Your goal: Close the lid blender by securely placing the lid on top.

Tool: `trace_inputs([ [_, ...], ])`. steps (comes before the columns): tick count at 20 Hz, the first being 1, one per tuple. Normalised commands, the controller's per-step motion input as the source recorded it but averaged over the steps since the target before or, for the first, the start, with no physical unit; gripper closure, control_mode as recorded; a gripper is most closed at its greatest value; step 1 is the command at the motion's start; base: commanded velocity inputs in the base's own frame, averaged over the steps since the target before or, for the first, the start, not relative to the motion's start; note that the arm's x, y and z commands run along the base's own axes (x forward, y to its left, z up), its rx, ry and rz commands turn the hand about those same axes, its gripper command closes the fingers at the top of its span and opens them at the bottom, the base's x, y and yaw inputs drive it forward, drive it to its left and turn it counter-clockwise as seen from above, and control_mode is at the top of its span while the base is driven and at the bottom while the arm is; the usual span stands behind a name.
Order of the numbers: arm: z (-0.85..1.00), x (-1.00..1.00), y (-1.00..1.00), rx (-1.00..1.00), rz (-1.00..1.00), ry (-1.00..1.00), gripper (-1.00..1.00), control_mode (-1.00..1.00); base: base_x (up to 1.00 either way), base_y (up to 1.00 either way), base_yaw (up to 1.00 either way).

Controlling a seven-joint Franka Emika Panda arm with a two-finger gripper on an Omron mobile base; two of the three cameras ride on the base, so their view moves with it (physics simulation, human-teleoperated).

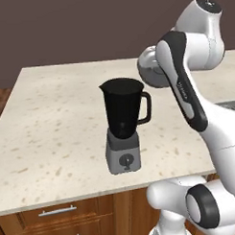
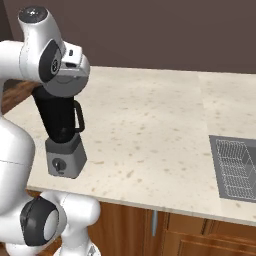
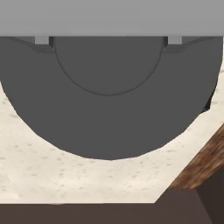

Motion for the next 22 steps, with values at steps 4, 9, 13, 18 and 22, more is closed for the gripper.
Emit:
trace_inputs([
  [4, 0.05, 0.19, 0.54, 0.0, 0.04, 0.19, 1.0, -1.0, 0.0, 0.0, 0.0],
  [9, 0.07, 0.31, 0.36, -0.01, 0.01, 0.29, 1.0, -1.0, 0.0, 0.0, 0.0],
  [13, 0.21, 0.26, 0.29, -0.04, 0.0, 0.26, 1.0, -1.0, 0.0, 0.0, 0.0],
  [18, -0.01, 0.07, 0.32, -0.12, 0.0, 0.19, 1.0, -1.0, 0.0, 0.0, 0.0],
  [22, -0.09, 0.01, 0.21, -0.14, 0.0, 0.04, 1.0, -1.0, 0.0, 0.0, 0.0],
])
